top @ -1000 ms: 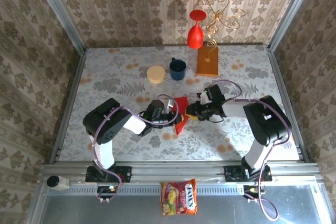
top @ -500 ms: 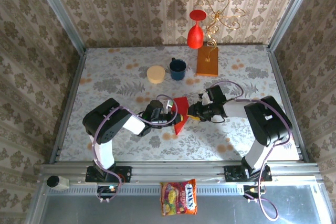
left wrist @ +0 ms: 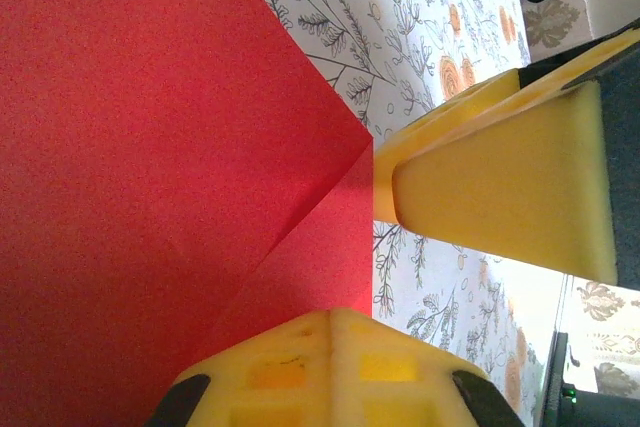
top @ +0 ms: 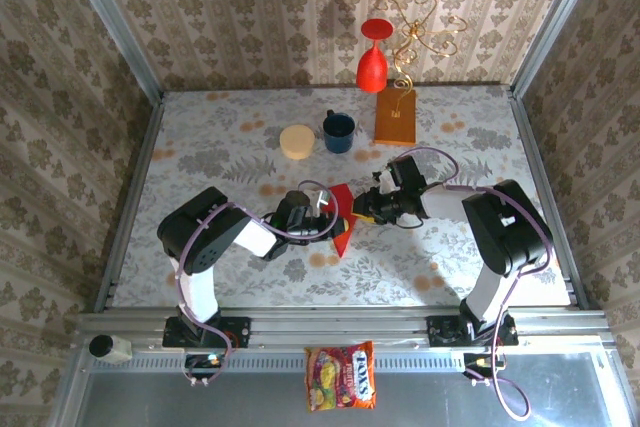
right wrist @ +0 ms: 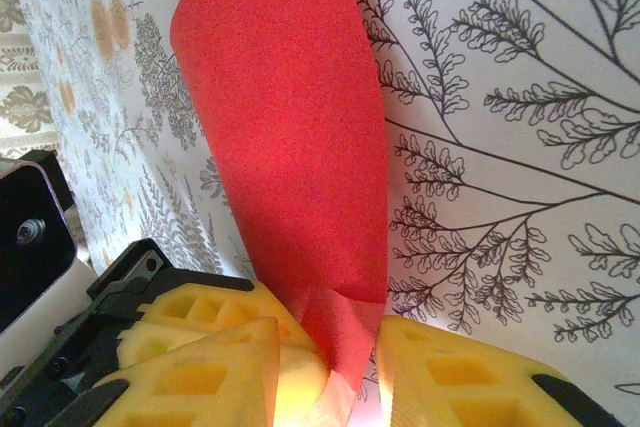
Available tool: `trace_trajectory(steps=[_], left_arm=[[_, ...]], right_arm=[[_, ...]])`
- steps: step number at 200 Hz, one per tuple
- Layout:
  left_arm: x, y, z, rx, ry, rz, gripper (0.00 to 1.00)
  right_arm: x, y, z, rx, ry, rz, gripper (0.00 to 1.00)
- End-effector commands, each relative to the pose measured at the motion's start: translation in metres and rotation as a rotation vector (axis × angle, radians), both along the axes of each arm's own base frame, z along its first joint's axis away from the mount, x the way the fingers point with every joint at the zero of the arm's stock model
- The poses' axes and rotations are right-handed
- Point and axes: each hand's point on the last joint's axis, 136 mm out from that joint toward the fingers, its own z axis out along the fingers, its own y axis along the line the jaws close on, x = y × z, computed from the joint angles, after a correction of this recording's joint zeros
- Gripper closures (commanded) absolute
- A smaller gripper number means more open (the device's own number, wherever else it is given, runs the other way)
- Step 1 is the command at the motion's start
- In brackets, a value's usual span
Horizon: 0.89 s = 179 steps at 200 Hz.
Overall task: Fold a paper plane with a square sheet of paper (pick it up from the middle)
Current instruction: Fold the wing for the fifth time at the center of the table.
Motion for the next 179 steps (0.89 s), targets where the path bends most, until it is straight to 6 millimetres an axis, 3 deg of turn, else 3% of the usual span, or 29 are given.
trace_trajectory(steps=[1,56,103,142,179], left_arm=[[-0.006,0.007,-0.011,0.025,0.016,-0.017,1.00],[-0.007,0.008,-0.010,0.024,0.014,-0.019,1.00],[-0.007,0.009,-0.007,0.025,0.005,-0.020,1.00],[-0.003,0.012,-0.003,0.029,-0.001,-0.015,1.00],[0.005,0.020,0.004,0.073,-0.034,0.025,1.00]], right_arm=[[-0.005,0.000,-0.011,-0.005,0.026,0.004,0.69],[0.001,0.004,-0.019,0.005,0.039,-0.003,0.70],[0.004,0.004,-0.021,0.001,0.035,-0.004,0.81],[0.000,0.001,-0.021,-0.004,0.034,-0.017,1.00],[-0.010,-0.010,-0.023,-0.031,0.041,-0.070,1.00]])
